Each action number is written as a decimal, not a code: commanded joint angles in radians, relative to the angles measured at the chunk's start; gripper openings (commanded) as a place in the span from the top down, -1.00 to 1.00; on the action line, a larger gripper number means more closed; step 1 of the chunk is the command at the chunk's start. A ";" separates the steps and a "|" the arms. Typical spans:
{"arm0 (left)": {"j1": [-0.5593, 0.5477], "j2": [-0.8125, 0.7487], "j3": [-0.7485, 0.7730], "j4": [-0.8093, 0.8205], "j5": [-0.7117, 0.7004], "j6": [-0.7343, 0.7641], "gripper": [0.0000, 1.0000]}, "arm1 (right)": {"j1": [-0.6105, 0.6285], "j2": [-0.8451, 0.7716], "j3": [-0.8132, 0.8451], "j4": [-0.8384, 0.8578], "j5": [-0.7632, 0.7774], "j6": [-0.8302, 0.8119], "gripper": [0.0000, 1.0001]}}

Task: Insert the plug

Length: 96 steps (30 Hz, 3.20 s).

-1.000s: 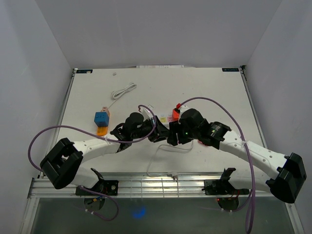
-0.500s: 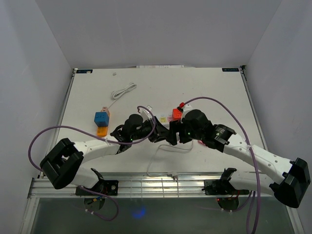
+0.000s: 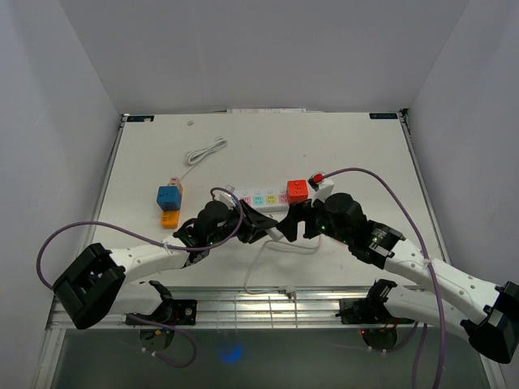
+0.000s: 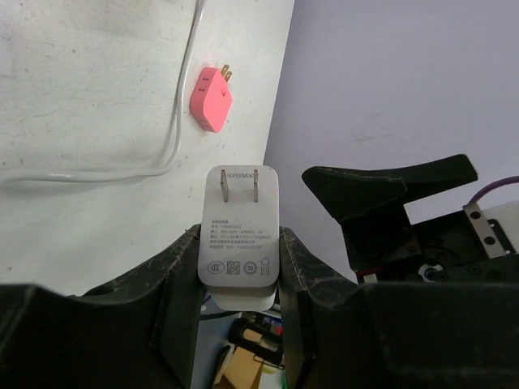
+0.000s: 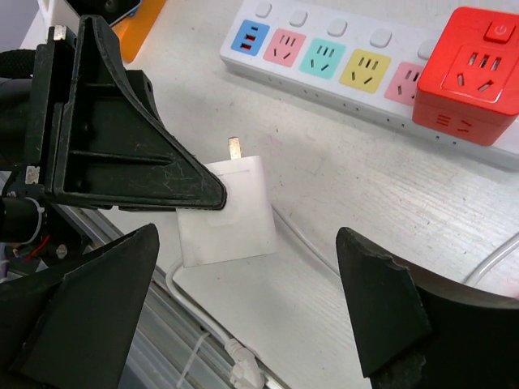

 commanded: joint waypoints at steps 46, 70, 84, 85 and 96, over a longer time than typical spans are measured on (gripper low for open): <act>0.008 0.009 -0.019 0.211 -0.007 -0.360 1.00 | 0.022 -0.120 -0.200 0.306 0.016 -0.051 -0.64; 0.007 0.008 -0.044 0.210 0.001 -0.369 1.00 | 0.022 -0.060 -0.177 0.361 -0.016 -0.052 -0.44; 0.007 0.024 -0.034 0.210 0.033 -0.368 0.48 | 0.025 -0.022 -0.134 0.336 -0.001 -0.041 0.21; 0.007 0.023 -0.038 0.208 0.027 -0.366 0.29 | 0.024 -0.017 -0.124 0.321 0.018 -0.037 0.25; 0.152 -0.184 -0.001 -0.152 -0.110 -0.136 -0.96 | 0.024 0.161 0.171 -0.056 0.075 0.035 0.35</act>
